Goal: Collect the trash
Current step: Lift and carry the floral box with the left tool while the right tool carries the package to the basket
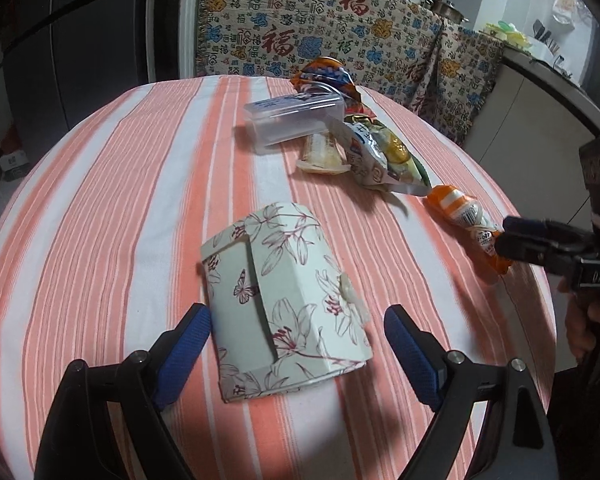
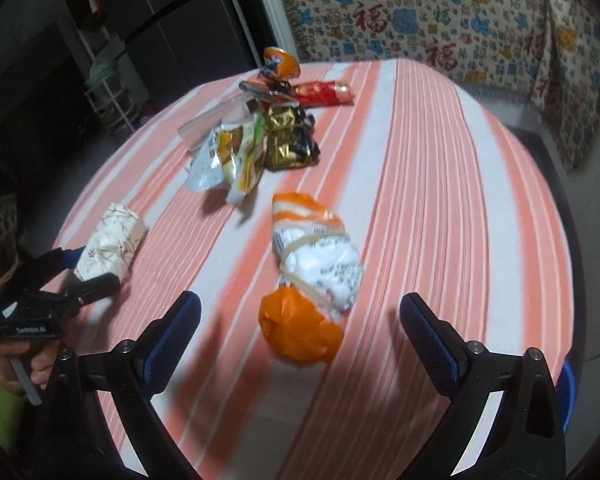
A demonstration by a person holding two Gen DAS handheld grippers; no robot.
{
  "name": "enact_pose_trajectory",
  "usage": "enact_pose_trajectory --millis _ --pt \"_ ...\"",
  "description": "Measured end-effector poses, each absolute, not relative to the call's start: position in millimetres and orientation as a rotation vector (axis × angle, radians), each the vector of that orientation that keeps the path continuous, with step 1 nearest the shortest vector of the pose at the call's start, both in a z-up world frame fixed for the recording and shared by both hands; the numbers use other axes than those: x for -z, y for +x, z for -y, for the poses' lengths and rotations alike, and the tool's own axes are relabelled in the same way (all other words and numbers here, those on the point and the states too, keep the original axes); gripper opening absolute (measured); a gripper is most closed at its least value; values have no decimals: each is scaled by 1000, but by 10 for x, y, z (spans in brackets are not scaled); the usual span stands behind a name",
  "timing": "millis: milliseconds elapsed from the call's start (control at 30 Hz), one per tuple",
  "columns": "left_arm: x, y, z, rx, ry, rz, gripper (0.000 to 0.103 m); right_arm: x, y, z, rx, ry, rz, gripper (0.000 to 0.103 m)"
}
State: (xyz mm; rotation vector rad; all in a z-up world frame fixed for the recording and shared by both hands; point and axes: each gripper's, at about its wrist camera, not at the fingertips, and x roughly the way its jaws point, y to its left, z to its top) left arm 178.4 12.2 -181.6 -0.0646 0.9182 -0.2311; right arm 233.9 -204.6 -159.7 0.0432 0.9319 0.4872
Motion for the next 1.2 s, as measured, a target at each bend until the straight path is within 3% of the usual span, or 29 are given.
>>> enact_pose_trajectory --millis 133,167,200,467,733,1200 --pt "1796 1854 -88 218 -60 -931 86 1650 2473 1993 -477 57 -959 94" --pt "1801 1867 -91 211 -58 -932 68 1703 2516 1987 -470 63 -986 80" --pt "1808 1878 -92 205 -52 -934 68 1751 2542 2006 -465 68 -1012 47" --pt "1742 1654 23 248 -113 -896 62 1578 2275 2189 -455 95 -964 47" --pt "1596 1501 802 401 -74 -882 51 1348 1953 2998 -351 257 -889 47" --pt "1494 1567 1797 558 -42 -877 49 1387 1632 4240 -143 351 -902 47"
